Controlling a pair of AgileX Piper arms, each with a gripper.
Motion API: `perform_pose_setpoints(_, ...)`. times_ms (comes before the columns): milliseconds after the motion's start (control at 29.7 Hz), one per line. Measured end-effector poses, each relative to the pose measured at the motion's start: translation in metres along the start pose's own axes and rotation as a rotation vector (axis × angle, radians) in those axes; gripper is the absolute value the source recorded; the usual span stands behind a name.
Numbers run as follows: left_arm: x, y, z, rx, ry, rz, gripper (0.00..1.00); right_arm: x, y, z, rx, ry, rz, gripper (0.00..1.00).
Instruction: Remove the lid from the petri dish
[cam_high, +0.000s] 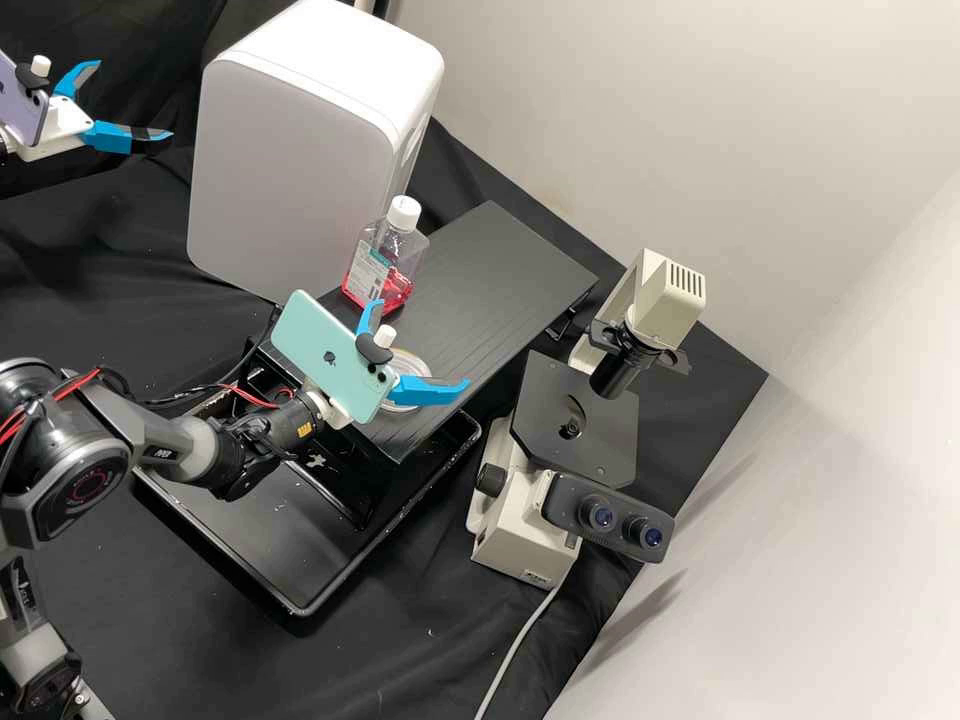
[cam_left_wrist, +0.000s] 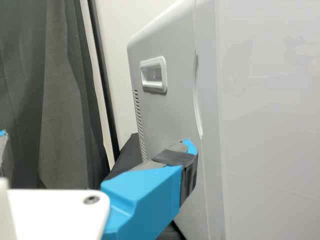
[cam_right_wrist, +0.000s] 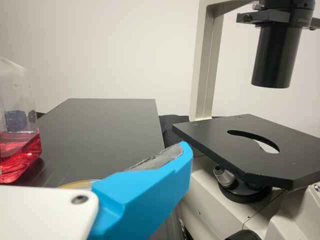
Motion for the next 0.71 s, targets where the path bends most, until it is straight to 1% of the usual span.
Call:
perform_pose_setpoints(438,0.000,-0.0001,0.001,0.000,-0.003,0.000,1.00,0.000,0.000,0.000,0.000,0.000,0.000,1.00)
perform_pose_setpoints(505,0.000,-0.0005,0.003,-0.011,-0.007,-0.001,1.00,0.000,0.000,0.000,0.000,0.000,0.000,1.00)
perform_pose_setpoints(538,-0.001,-0.0014,0.005,-0.020,-0.010,-0.004,1.00,0.000,0.000,0.000,0.000,0.000,0.000,1.00)
perform_pose_setpoints(572,-0.001,-0.0026,0.009,-0.036,-0.017,-0.008,1.00,0.000,0.000,0.000,0.000,0.000,0.000,1.00)
perform_pose_setpoints(606,-0.003,-0.0054,0.013,-0.052,-0.022,-0.018,1.00,0.000,0.000,0.000,0.000,0.000,0.000,1.00)
perform_pose_setpoints(639,-0.005,-0.0077,0.016,-0.063,-0.025,-0.027,1.00,0.000,0.000,0.000,0.000,0.000,0.000,1.00)
perform_pose_setpoints(673,-0.007,-0.0107,0.020,-0.079,-0.032,-0.038,1.00,0.000,0.000,0.000,0.000,0.000,0.000,1.00)
perform_pose_setpoints(707,-0.010,-0.0136,0.024,-0.086,-0.037,-0.049,1.00,0.000,0.000,0.000,0.000,0.000,0.000,1.00)
